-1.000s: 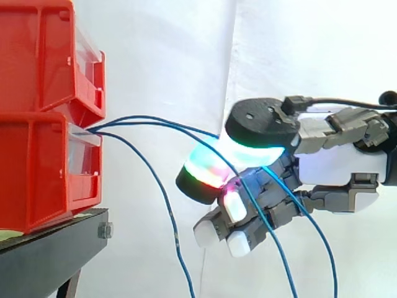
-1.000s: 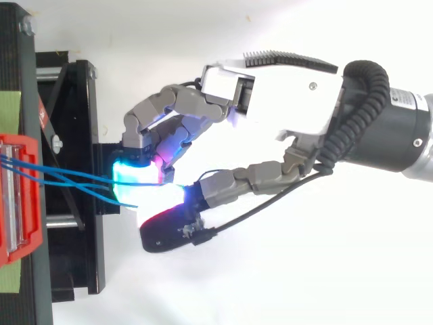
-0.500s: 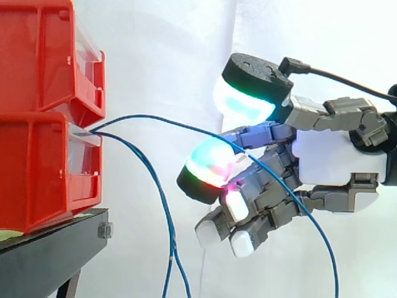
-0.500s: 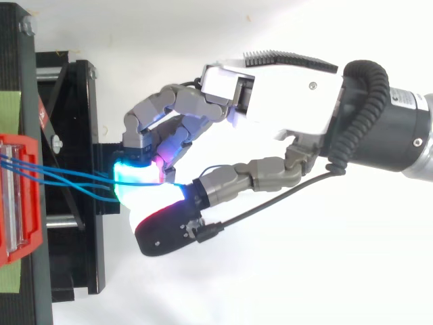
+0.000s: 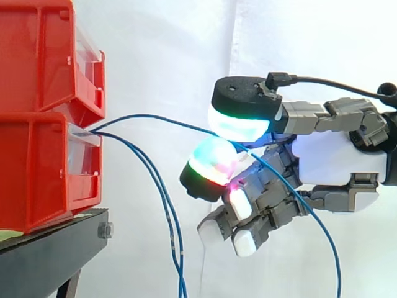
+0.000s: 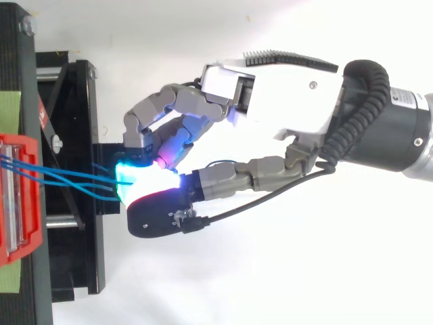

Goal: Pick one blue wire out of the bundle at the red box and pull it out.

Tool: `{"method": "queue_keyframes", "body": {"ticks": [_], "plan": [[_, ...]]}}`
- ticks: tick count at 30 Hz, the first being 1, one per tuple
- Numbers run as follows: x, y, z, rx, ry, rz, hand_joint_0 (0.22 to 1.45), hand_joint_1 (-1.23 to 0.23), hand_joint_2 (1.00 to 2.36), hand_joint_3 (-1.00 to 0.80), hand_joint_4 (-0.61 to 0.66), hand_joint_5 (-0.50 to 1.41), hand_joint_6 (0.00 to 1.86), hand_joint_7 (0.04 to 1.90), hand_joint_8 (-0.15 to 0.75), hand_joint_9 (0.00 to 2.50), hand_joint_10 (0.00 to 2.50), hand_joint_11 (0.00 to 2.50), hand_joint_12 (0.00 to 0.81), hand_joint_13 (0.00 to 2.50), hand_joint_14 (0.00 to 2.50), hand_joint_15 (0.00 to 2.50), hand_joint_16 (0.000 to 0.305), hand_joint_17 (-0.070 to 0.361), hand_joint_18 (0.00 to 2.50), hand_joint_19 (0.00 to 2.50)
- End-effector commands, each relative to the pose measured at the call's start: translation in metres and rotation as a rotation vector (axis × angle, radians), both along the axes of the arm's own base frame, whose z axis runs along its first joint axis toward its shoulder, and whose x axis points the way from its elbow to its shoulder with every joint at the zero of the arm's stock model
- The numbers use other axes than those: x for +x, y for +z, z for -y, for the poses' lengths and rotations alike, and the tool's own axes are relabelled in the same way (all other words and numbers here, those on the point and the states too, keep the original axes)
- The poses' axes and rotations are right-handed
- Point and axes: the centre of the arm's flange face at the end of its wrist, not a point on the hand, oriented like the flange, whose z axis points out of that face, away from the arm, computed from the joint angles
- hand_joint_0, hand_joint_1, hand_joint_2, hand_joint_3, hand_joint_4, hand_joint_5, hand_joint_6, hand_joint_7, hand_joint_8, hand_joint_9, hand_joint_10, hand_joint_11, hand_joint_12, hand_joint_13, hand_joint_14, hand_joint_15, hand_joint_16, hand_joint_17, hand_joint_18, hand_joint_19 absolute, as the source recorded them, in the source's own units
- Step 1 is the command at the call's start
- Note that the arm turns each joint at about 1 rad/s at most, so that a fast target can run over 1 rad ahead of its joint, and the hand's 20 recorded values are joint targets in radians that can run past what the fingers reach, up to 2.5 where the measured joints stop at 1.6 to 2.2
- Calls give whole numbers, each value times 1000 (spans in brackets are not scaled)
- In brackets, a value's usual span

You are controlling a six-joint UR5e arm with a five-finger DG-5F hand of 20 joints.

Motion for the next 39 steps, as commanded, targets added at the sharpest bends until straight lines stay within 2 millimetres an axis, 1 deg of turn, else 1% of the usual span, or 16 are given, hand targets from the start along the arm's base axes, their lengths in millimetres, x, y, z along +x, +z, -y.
{"method": "queue_keyframes", "body": {"ticks": [1,5,9,14,17,20,26,29,34,39], "plan": [[0,0,0,0,0,0,581,-671,1020,-156,169,-174,938,1068,394,999,17,681,445,864,16,422,61,138,794,487],[0,-1,0,1,0,-1,593,-702,1022,-134,139,-171,939,1083,392,1003,19,682,443,867,17,425,61,137,797,476],[1,2,0,4,0,4,616,-737,1023,-118,93,-172,942,1153,393,1010,20,673,438,866,17,424,60,135,799,464],[0,2,0,4,0,-4,629,-720,1023,-119,73,-173,950,1175,384,1007,21,663,439,857,16,417,60,136,780,464],[-1,4,0,0,0,-12,623,-709,1024,-102,73,-170,950,1180,383,1008,20,671,438,838,17,411,60,135,767,461],[-7,16,0,-17,1,-34,621,-703,1023,-90,75,-167,949,1197,385,1012,17,662,441,830,15,412,60,136,752,459],[-16,25,-2,-73,1,-84,626,-707,1018,-66,71,-158,952,1191,405,1023,18,661,462,817,15,405,65,145,758,446],[-18,25,-1,-109,-5,-110,627,-707,1019,-67,73,-158,953,1191,409,1012,18,657,463,806,14,395,65,146,747,437],[-20,24,6,-115,-37,-116,628,-706,1018,-67,78,-158,954,1188,410,1007,18,653,464,799,14,394,65,147,740,438],[-19,24,5,-116,-52,-115,628,-703,1017,-71,86,-159,955,1182,410,1004,16,655,462,796,14,397,65,147,739,441]]}}
